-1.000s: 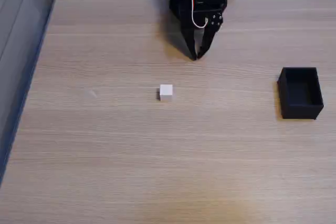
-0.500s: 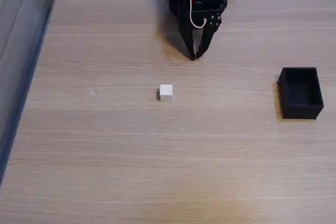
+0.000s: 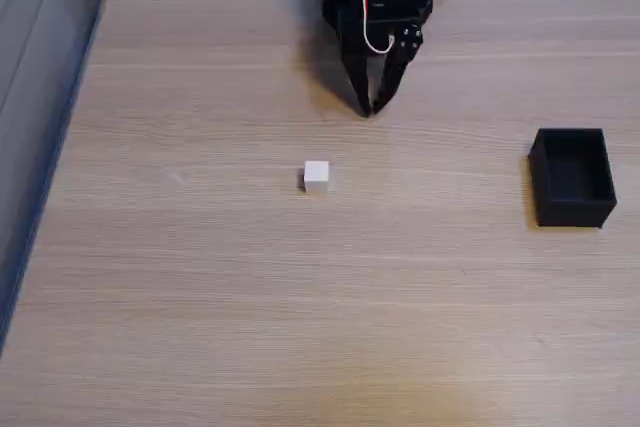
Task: Pick a white block and place it in the black box.
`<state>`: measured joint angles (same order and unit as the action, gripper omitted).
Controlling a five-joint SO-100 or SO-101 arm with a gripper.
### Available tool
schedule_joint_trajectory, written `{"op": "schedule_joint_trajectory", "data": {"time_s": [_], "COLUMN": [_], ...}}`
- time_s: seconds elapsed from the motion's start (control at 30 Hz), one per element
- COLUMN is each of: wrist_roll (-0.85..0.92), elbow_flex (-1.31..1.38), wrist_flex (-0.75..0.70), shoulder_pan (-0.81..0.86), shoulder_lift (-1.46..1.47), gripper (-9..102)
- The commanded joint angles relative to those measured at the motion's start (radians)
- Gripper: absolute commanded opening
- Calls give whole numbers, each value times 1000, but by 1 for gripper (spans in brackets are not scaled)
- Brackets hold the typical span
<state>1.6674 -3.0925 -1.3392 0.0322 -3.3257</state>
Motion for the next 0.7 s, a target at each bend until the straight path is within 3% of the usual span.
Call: {"op": "schedule_joint_trajectory", "data": {"time_s": [0.0,0.67], "wrist_roll": [38,34], "elbow_flex": [23,449], "wrist_flex": [-2,-48], "shoulder_pan": [25,98], "shoulder_lift": [6,492], "gripper": [0,1]}}
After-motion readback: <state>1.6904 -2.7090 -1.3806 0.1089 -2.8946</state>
